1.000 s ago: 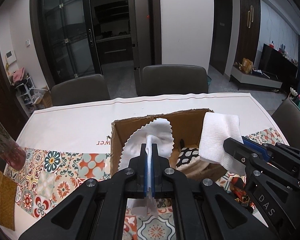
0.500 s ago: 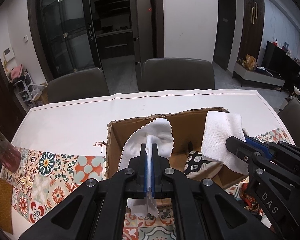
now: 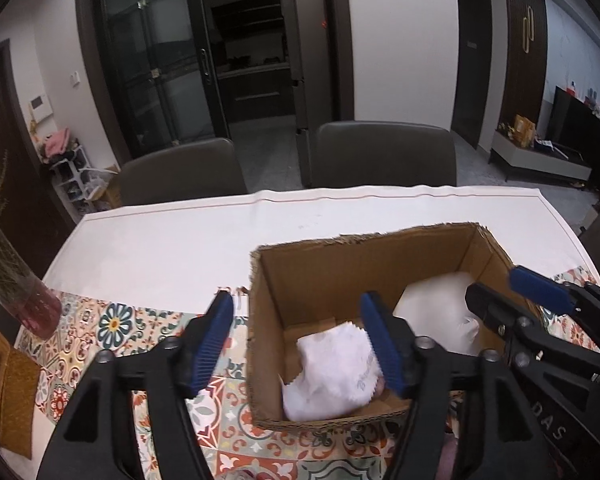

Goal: Organize soft objects
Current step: 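Carry the cloth and paper towel over the box and release them inside, then withdraw both grippers from the box toward the remaining soft items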

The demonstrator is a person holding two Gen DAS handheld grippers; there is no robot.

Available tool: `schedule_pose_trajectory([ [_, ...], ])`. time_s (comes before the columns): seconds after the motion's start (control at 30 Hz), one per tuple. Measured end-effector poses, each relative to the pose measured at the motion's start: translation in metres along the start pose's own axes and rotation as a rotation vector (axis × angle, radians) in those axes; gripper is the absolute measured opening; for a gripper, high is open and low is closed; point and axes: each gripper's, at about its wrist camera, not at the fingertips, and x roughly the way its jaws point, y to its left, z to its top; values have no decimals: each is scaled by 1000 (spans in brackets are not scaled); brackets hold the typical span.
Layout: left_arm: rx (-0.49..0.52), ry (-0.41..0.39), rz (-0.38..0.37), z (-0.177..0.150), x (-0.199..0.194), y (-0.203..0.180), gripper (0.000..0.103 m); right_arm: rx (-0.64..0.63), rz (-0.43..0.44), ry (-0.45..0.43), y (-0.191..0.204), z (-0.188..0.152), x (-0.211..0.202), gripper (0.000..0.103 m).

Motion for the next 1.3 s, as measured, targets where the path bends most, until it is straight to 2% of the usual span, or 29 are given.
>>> schedule_pose_trajectory([
  [0.07,-3,-7,29,0,-4,1,76,15,3,-6,-3,0,-2,59],
  [0.27,-26,-2,52,-2,-10,5,83,34,-27,-17,-8,1,-12,71],
  [0.53,-41,-23,54,-3,-35,5,88,33,-52,-48,-7,4,-38,72],
  [0.67,-42,-43,66,-4,-52,5,92,40,-63,-67,-5,2,-55,76],
  [0.9,-54,-73,78,-13,-83,13,93,41,-55,-85,5,-4,-84,77],
  [1.3,-61,-80,78,-47,-117,15,96,42,-75,-84,15,-39,-118,77],
])
